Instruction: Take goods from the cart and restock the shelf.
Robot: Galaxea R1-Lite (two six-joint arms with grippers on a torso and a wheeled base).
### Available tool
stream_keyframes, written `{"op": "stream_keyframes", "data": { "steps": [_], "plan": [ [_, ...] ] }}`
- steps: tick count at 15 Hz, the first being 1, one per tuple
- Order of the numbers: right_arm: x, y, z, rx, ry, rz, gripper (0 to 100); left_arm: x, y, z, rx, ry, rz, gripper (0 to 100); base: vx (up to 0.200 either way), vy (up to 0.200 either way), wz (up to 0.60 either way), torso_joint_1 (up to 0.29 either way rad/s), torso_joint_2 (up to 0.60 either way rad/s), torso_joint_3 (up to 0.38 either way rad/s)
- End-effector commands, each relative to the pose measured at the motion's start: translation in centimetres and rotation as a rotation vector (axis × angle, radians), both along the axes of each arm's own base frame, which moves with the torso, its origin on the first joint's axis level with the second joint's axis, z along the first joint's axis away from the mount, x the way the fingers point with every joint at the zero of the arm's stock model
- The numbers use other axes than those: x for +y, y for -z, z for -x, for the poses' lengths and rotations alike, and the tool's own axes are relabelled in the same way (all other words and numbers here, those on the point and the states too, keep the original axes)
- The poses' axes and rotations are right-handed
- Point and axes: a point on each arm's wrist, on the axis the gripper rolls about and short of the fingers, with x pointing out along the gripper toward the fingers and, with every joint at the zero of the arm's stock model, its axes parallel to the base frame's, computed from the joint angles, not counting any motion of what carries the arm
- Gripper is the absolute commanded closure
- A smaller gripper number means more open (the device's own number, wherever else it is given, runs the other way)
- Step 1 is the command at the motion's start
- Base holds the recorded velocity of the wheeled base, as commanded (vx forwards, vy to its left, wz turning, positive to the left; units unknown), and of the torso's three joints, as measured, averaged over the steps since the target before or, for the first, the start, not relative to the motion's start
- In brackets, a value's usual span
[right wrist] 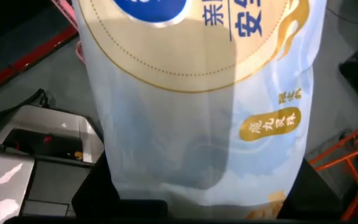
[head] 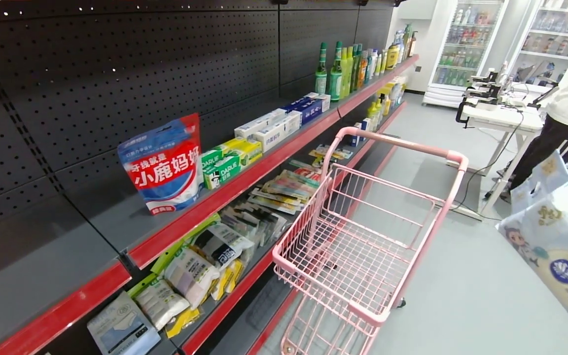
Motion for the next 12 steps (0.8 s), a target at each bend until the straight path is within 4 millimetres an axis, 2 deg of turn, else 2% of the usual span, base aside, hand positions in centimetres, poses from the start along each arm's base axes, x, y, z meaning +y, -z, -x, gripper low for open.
{"op": "stream_keyframes", "data": {
  "steps": [1, 4, 12],
  "plan": [
    [-0.2, 0.0, 2.8, -0.084, -0.001, -0.001, 100, 0.0, 0.0, 0.0, 0.002, 0.0, 0.0, 0, 0.0, 0.0, 0.0, 0.178, -0.42, -0.237],
    [-0.3, 0.4, 4.2, -0.086, -0.004, 0.017, 100, 0.0, 0.0, 0.0, 0.002, -0.002, 0.0, 0, 0.0, 0.0, 0.0, 0.176, -0.4, -0.224],
    [-0.4, 0.3, 4.2, -0.092, -0.008, 0.044, 100, 0.0, 0.0, 0.0, 0.003, 0.0, -0.001, 0, 0.0, 0.0, 0.0, 0.16, -0.36, -0.199]
  ]
}}
